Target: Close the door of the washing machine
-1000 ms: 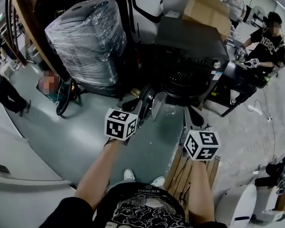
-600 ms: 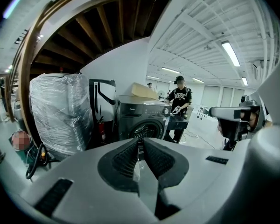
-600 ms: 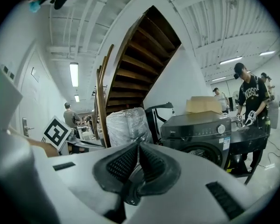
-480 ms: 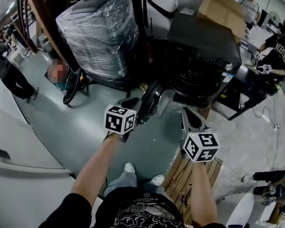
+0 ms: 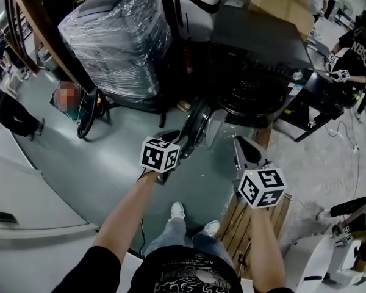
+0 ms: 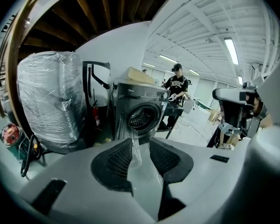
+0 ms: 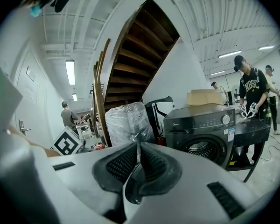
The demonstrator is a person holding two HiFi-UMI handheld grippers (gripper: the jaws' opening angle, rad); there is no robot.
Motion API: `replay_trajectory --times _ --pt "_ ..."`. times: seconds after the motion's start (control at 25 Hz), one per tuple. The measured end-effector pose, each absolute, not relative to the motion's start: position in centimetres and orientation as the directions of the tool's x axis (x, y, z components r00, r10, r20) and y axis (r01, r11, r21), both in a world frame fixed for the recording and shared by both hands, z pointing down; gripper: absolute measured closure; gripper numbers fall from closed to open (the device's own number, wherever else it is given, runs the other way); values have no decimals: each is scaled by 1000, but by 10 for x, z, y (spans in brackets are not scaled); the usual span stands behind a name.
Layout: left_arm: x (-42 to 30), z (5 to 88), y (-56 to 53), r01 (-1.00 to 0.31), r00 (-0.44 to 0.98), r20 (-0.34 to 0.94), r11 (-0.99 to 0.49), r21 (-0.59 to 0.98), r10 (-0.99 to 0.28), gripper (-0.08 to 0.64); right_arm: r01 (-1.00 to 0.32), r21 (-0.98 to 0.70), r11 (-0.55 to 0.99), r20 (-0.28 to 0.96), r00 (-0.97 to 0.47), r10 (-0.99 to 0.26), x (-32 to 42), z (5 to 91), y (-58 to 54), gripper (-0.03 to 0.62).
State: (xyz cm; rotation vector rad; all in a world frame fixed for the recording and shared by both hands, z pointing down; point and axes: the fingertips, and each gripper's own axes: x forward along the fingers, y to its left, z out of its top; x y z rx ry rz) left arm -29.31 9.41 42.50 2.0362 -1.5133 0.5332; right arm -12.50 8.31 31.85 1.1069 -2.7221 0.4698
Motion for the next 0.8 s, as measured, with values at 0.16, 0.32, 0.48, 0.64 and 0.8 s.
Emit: replay_trajectory --times 0.16,0.32,0.48,0.64,0.8 --pt "-306 461 91 -944 331 640 -255 212 -693 421 -715 -205 668 294 -696 -655 -141 335 78 569" --pt "-318 493 86 -928 372 669 -283 244 -644 394 -725 -190 662 317 -683 -658 -159 350 70 569" --pt "-324 520 76 -917 395 683 -305 256 -614 382 -738 -204 643 333 -670 -663 -171 366 63 569" --pt "-325 543 63 -905 422 682 -322 279 -597 356 -745 -222 629 353 -663 -661 -180 385 59 568" --pt "-327 568 53 -895 442 690 -329 300 -573 339 -755 -213 620 376 -649 -661 -185 402 54 568"
